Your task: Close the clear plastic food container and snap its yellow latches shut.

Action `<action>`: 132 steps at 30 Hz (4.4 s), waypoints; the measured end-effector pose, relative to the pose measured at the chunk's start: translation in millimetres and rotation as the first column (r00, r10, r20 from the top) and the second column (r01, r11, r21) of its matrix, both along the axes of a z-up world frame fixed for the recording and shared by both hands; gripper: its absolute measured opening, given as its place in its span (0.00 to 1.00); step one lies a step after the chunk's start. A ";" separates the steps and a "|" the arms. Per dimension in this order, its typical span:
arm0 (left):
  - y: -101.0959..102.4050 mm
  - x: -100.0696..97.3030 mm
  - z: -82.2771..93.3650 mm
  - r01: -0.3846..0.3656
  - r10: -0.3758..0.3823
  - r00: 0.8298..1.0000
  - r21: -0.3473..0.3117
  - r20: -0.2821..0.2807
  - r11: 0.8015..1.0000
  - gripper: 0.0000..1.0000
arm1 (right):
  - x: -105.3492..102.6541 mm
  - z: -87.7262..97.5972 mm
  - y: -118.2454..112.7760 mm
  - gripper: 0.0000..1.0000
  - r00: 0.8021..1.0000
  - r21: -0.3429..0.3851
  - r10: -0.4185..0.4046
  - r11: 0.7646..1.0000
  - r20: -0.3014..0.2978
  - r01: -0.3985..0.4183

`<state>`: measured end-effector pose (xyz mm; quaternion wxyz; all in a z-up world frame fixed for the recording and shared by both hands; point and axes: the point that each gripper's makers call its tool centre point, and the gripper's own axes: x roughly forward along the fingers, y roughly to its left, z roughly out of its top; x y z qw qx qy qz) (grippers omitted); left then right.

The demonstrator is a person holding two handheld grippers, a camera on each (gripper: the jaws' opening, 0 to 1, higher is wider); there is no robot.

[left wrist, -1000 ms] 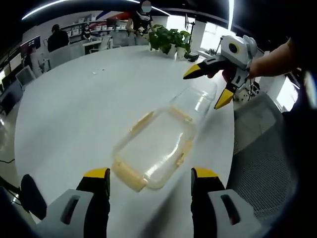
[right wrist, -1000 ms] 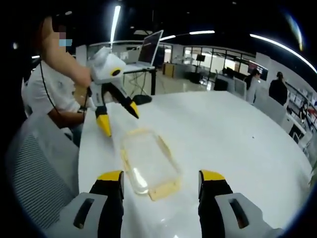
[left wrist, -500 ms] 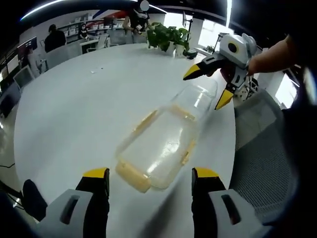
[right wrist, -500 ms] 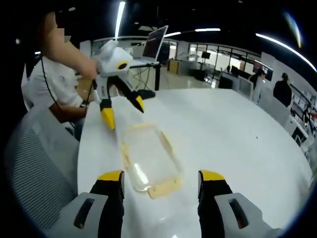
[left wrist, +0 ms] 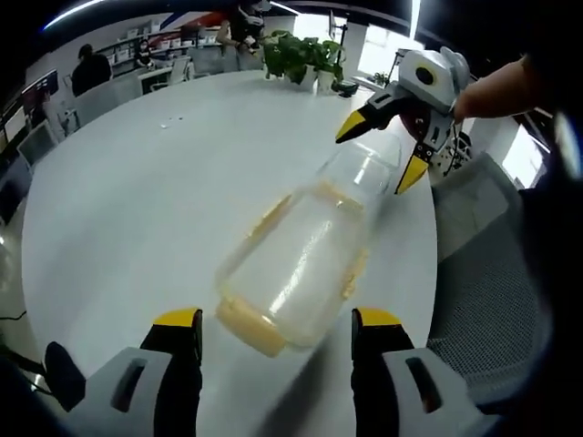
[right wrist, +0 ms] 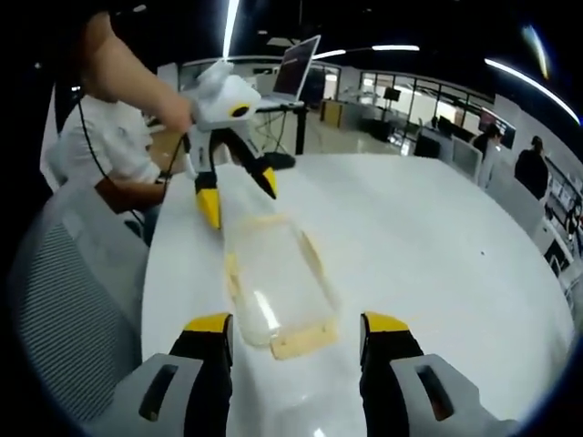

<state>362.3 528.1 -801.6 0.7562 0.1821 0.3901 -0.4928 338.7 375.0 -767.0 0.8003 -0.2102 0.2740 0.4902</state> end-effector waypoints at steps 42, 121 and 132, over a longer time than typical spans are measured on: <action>9.5 4.3 -17.8 0.180 -0.181 0.983 0.145 -0.006 0.973 0.66 | 3.9 -34.1 3.5 0.53 0.986 -0.158 0.112 0.979 -0.121 -0.130; 7.5 1.2 -33.4 0.516 -0.535 0.843 0.352 -0.051 0.781 0.40 | 11.9 -70.1 -1.0 0.39 0.953 -0.427 0.213 0.858 -0.213 -0.287; 6.7 1.9 -33.7 0.512 -0.530 0.847 0.346 -0.047 0.786 0.40 | 11.0 -72.2 -0.4 0.39 0.941 -0.422 0.224 0.849 -0.255 -0.317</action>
